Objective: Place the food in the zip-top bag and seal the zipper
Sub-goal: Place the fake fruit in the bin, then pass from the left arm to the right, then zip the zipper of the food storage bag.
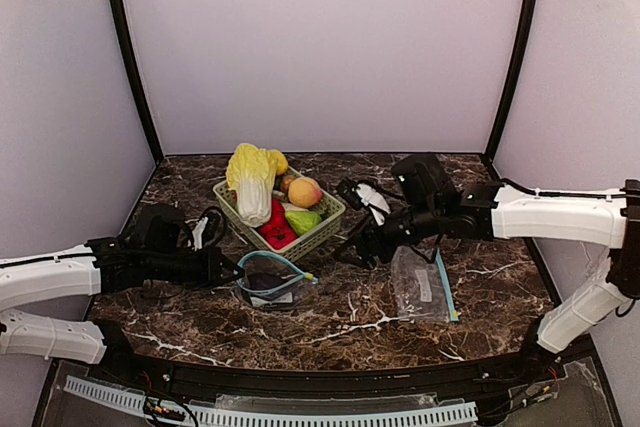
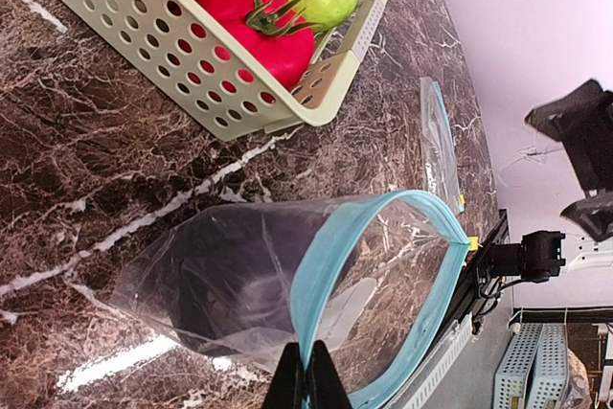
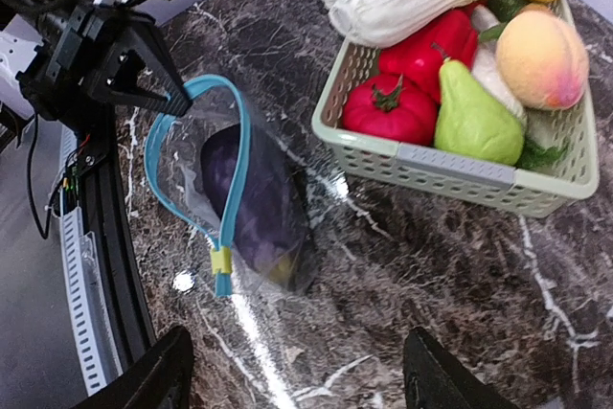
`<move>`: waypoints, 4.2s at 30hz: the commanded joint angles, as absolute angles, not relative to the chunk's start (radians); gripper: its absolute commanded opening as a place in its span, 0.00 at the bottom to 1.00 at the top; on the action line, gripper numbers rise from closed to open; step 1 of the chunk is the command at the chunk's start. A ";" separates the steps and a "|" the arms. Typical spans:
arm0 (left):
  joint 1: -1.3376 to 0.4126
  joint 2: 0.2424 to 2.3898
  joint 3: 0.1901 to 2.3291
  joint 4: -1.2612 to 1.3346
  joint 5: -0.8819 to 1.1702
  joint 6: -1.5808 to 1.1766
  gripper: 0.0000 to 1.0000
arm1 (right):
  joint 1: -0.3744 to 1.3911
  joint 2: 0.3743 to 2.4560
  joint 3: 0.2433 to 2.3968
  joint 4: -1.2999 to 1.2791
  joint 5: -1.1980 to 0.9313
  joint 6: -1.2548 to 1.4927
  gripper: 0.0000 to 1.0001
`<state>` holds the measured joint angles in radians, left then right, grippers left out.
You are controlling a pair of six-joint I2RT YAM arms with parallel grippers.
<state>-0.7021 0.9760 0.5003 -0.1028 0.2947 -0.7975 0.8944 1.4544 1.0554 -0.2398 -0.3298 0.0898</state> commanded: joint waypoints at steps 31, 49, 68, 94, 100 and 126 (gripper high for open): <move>-0.698 0.971 0.510 -0.131 0.299 -0.802 0.01 | 1.091 1.670 1.116 -0.166 -0.223 0.078 0.08; -0.733 0.941 0.843 -0.226 0.367 -0.101 0.83 | 1.091 1.576 1.055 -0.118 -0.307 0.042 0.00; -0.908 1.303 0.807 0.114 0.543 0.103 0.41 | 1.070 1.524 0.985 -0.031 -0.366 0.091 0.00; -0.911 1.425 0.868 0.030 0.555 0.136 0.29 | 1.041 1.536 0.978 -0.005 -0.426 0.114 0.00; -0.923 1.451 0.892 -0.031 0.564 0.154 0.20 | 1.026 1.521 0.965 -0.004 -0.435 0.130 0.00; -0.947 1.453 0.891 -0.055 0.504 0.142 0.00 | 0.997 1.491 0.932 0.045 -0.446 0.167 0.00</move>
